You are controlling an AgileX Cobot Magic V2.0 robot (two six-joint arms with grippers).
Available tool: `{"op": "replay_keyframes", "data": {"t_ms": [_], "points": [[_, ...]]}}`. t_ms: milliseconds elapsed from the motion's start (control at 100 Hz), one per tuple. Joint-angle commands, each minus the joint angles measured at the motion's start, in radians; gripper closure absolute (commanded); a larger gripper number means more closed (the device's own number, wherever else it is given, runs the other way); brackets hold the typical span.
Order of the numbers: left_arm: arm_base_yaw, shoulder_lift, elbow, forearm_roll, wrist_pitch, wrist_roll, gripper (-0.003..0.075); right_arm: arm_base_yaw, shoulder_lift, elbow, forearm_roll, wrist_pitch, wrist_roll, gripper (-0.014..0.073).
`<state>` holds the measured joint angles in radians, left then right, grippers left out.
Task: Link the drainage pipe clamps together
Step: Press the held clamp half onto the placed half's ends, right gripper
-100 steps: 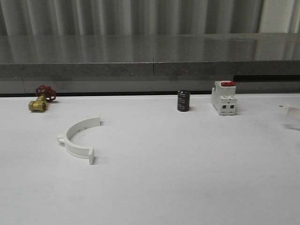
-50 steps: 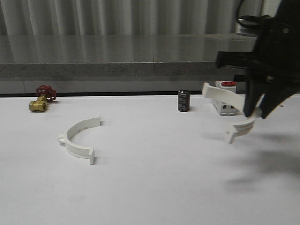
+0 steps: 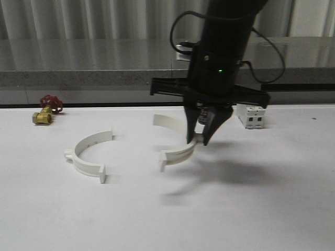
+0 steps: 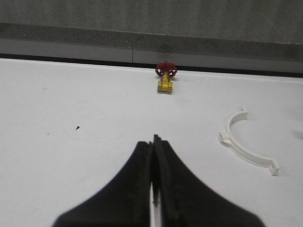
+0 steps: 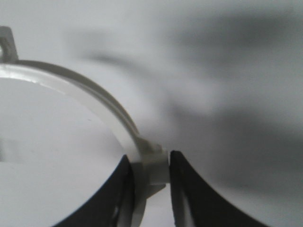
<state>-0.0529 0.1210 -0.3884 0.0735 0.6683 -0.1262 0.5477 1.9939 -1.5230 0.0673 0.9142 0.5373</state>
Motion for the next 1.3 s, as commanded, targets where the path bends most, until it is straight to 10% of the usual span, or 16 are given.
{"op": "replay_keyframes", "data": {"t_ms": [0, 1290], "points": [[0.002, 0.01, -0.026, 0.001, -0.08, -0.005, 0.0741, 0.024, -0.005, -0.104, -0.03, 0.012, 0.067, 0.0609], [0.002, 0.01, -0.026, 0.001, -0.083, -0.005, 0.0741, 0.12, 0.279, -0.503, -0.127, 0.146, 0.238, 0.0608]]}}
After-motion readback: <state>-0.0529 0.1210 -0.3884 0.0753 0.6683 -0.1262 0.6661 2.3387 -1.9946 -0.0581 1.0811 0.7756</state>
